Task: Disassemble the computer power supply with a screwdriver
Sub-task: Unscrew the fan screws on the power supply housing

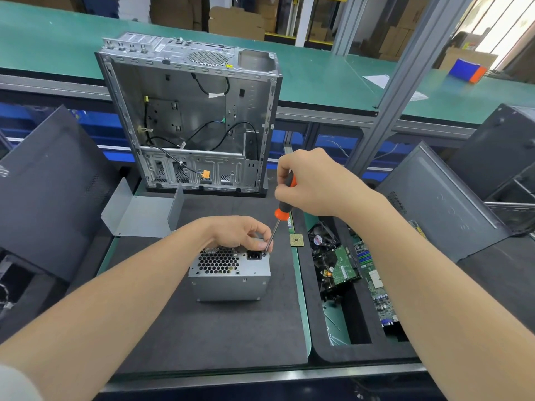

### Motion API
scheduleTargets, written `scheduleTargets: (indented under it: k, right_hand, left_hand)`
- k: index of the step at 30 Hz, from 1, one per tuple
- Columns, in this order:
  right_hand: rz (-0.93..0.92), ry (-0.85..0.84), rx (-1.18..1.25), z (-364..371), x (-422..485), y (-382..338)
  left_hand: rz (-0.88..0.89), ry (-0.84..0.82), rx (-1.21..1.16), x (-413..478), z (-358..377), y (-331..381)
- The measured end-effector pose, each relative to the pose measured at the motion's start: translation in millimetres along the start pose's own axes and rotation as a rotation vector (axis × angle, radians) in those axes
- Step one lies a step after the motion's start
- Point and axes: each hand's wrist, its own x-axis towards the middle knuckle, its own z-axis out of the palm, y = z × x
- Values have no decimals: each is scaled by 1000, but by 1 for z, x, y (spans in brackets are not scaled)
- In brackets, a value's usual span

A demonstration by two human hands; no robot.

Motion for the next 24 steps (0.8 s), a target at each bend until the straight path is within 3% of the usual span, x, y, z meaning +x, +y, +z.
scheduleTargets:
  k: [24]
  right_hand:
    - [38, -7, 23, -4, -1, 2]
  left_hand:
    - [18, -32, 43, 9, -4, -10]
